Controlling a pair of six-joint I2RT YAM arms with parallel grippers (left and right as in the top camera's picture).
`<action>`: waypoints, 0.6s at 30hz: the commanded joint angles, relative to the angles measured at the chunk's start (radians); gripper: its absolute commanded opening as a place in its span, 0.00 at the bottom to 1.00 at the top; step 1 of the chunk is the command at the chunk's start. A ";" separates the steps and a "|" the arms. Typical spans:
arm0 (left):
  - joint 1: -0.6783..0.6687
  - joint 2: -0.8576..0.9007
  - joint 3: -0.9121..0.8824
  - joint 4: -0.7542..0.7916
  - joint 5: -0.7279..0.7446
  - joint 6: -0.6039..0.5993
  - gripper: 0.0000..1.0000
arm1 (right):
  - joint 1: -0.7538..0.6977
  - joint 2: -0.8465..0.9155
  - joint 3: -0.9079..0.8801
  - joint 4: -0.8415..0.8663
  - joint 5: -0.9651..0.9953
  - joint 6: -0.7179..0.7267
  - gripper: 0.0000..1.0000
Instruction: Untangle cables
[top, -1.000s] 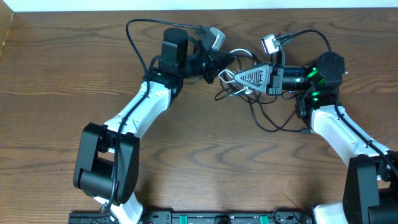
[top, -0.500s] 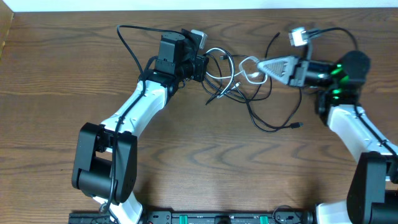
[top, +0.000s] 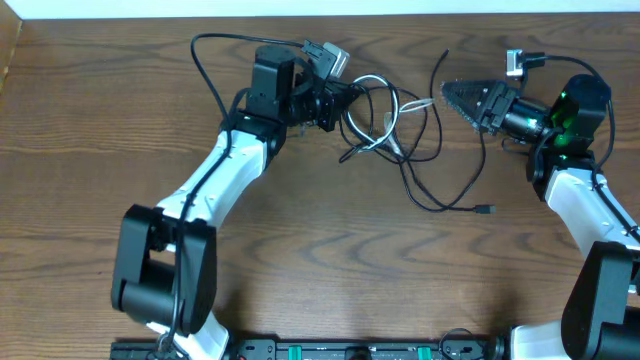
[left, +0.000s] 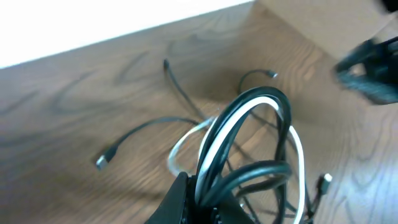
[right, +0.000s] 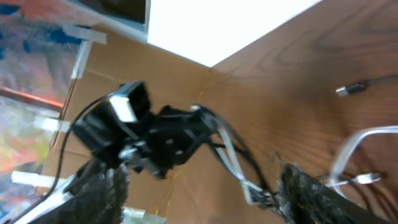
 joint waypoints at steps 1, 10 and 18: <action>0.031 -0.118 0.013 0.005 0.043 0.013 0.08 | 0.000 -0.005 0.009 0.002 -0.001 -0.051 0.85; 0.049 -0.289 0.013 0.005 0.038 0.013 0.08 | 0.122 -0.005 0.010 0.003 -0.064 -0.051 0.99; 0.047 -0.300 0.013 0.002 0.039 0.011 0.07 | 0.290 -0.005 0.010 0.140 0.015 -0.050 0.99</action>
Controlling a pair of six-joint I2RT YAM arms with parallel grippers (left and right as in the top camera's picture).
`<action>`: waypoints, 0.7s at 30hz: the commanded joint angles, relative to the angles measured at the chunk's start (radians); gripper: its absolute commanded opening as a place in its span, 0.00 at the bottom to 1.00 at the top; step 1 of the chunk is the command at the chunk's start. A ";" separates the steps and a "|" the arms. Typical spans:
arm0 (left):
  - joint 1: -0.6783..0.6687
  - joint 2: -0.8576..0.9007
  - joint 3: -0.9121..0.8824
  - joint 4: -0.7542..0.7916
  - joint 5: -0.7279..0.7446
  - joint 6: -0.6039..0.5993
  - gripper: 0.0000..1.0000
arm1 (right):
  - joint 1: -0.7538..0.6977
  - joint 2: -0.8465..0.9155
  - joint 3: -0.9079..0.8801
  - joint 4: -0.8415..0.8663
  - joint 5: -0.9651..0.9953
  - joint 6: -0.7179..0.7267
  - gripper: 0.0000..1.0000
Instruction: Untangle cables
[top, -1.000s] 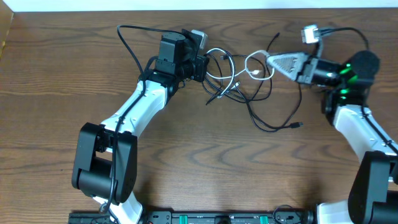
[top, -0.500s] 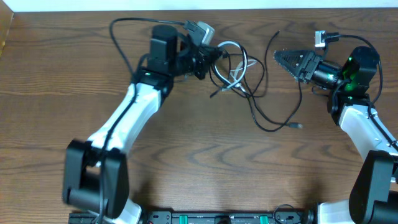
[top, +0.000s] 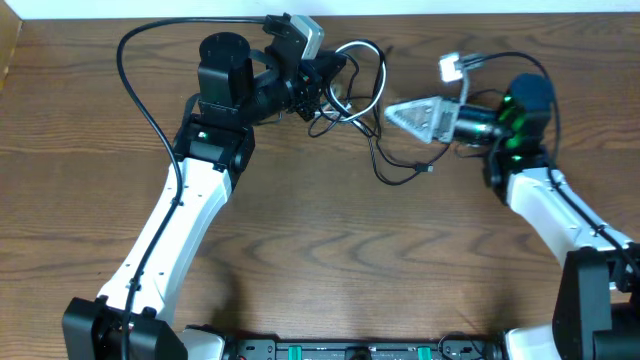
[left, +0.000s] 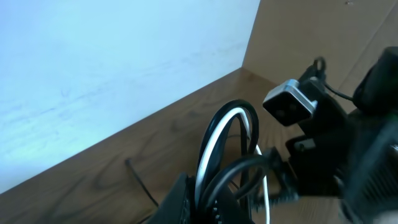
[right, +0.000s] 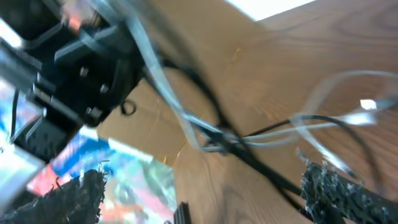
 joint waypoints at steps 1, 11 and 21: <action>0.002 -0.019 0.013 0.004 0.021 0.004 0.07 | 0.046 -0.005 0.009 0.005 0.090 -0.012 0.99; -0.020 -0.087 0.013 -0.021 0.083 -0.005 0.08 | 0.062 -0.005 0.010 -0.376 0.877 -0.012 0.96; -0.020 -0.196 0.013 -0.023 0.141 0.000 0.07 | 0.026 -0.005 0.010 -0.641 1.143 -0.050 0.97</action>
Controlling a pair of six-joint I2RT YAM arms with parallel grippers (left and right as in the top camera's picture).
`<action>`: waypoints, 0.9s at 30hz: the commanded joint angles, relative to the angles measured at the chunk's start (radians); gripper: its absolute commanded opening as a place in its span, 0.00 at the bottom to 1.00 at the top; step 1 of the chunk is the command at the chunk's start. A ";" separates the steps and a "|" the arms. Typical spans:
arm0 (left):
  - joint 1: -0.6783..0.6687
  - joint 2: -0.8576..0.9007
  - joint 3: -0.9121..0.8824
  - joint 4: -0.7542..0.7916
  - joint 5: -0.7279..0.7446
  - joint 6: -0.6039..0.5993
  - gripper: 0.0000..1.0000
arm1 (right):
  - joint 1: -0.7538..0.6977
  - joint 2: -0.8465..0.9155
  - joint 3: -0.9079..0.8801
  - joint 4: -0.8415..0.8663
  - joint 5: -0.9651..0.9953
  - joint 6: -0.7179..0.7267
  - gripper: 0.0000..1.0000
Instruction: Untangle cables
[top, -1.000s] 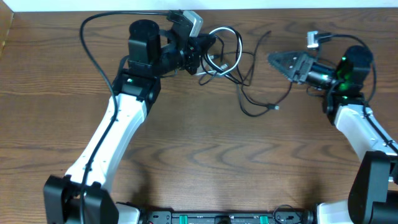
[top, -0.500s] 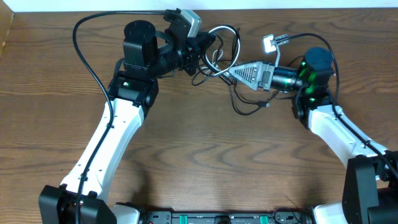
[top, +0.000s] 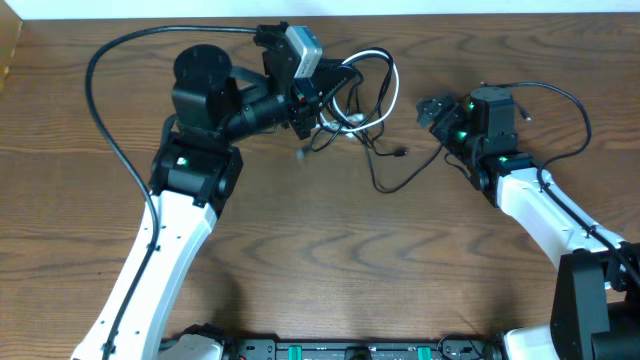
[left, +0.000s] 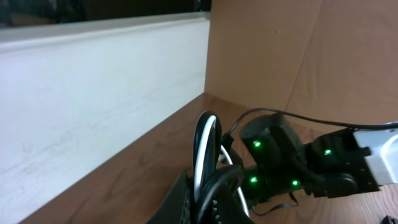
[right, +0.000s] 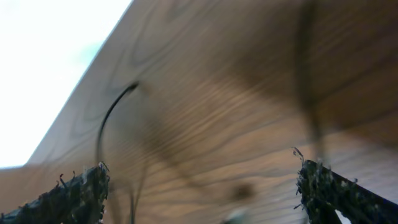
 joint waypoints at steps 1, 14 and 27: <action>0.001 -0.031 0.013 0.004 0.000 0.000 0.08 | -0.025 -0.005 0.004 -0.011 -0.006 -0.056 0.98; 0.007 -0.030 0.013 -0.095 -0.278 0.000 0.08 | -0.027 -0.005 0.005 0.380 -1.029 -0.333 0.99; 0.007 -0.016 0.013 -0.153 -0.362 0.005 0.07 | 0.039 -0.005 0.005 0.718 -1.062 -0.080 0.99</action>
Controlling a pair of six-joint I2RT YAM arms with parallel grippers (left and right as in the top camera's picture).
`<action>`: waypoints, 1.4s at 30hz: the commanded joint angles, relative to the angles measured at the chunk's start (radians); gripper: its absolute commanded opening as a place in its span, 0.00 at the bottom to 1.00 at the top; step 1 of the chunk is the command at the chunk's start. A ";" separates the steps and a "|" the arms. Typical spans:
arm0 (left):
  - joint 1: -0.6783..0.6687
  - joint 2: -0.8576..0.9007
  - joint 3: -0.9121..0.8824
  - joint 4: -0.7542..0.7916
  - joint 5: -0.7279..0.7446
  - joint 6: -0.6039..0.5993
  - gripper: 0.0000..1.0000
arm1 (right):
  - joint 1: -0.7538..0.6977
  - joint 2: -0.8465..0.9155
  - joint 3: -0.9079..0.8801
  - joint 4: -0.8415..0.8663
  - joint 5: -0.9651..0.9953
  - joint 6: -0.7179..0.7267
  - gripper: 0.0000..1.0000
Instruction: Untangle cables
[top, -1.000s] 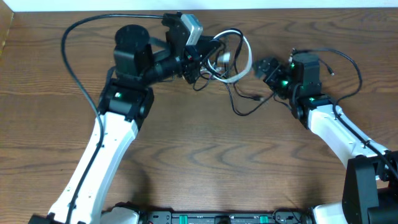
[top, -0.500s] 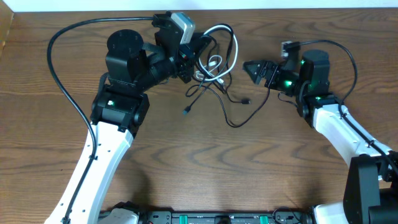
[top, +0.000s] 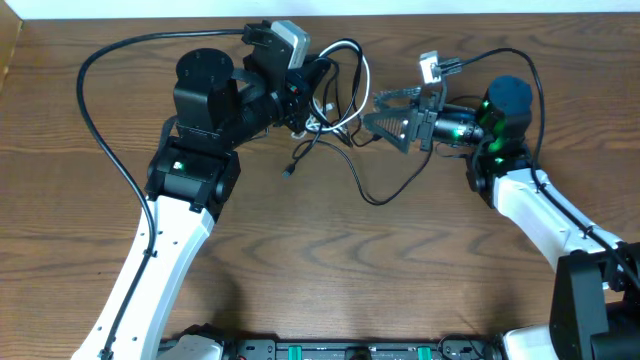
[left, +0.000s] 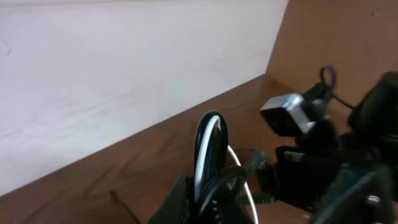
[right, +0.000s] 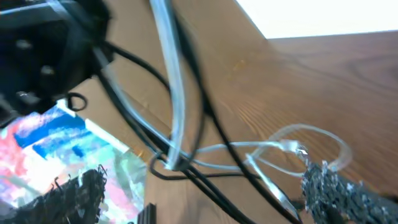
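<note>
A tangle of black and white cables (top: 340, 85) hangs off the table, with my left gripper (top: 300, 95) shut on its looped part. In the left wrist view the black and white loop (left: 208, 134) rises out of the shut left gripper (left: 208, 196). My right gripper (top: 372, 110) is open and points left, right up against the tangle. In the right wrist view, cable strands (right: 186, 155) cross between its spread fingers (right: 348, 193). A black strand (top: 372, 192) droops onto the table, and a plug end (top: 288, 170) dangles below the left gripper.
A wooden table (top: 320, 270) runs to a white wall at the back. The left arm's own thick black cable (top: 110, 150) arcs over the left side. A rail with green clips (top: 350, 350) lines the front edge.
My right gripper was drawn back at the right, away from the tangle; now it reaches left, open, with strands between its fingers. The left gripper still holds the bundle, and the loose strands have shifted.
At first my left gripper held the tangle low near the table's back, with the right gripper open beside it. Then the bundle was higher and the right gripper close to it. The right gripper then stood off at the right, and now is at the tangle again.
</note>
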 joint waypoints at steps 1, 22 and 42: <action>0.006 -0.001 0.013 -0.010 -0.069 0.006 0.08 | 0.008 -0.004 0.005 0.047 -0.026 0.093 0.99; -0.090 -0.001 0.013 -0.009 -0.061 0.007 0.08 | 0.003 -0.004 0.005 -0.380 0.636 0.047 0.98; -0.089 -0.001 0.013 -0.014 -0.095 0.052 0.08 | -0.146 -0.004 0.005 -0.734 0.847 -0.079 0.99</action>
